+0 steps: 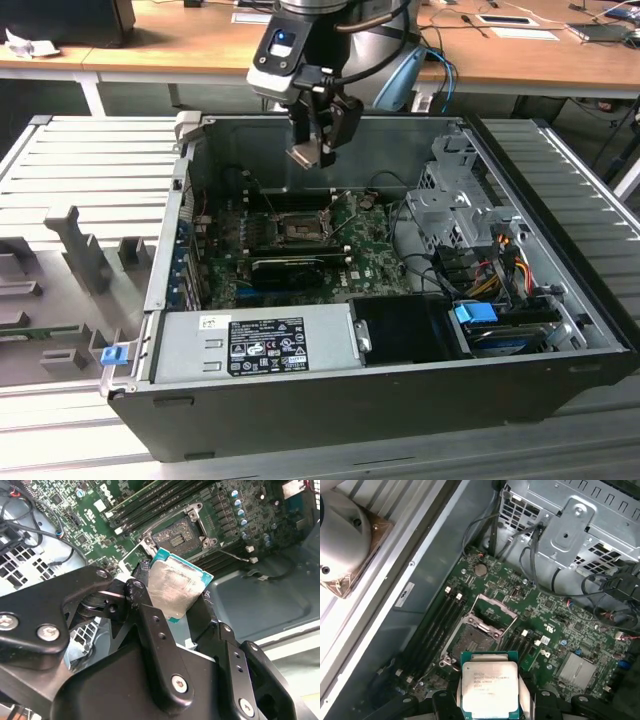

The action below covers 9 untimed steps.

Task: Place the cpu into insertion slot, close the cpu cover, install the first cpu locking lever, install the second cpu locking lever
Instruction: 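Place the cpu into insertion slot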

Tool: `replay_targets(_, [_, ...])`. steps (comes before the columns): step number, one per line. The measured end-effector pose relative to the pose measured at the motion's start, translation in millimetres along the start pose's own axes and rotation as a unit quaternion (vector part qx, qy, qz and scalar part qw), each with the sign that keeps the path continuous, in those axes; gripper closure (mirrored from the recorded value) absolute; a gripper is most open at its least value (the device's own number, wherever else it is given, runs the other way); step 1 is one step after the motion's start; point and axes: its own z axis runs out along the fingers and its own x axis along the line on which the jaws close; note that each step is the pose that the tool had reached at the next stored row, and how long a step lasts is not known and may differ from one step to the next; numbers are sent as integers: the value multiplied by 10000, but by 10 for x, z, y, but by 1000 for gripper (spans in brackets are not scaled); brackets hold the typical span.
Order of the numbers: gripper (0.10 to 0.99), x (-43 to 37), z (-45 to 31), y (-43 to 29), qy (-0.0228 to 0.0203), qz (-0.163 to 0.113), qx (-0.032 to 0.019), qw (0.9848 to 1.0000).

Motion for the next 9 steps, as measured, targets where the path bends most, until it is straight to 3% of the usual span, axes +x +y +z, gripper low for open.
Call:
replay_targets(7, [545,0,18,-2,-25,278,-5,9996])
replay_targets(8, [545,0,23,-2,-33,361,-7,9993])
replay_targets(9, [545,-1,60,-6,-59,655,-12,9978])
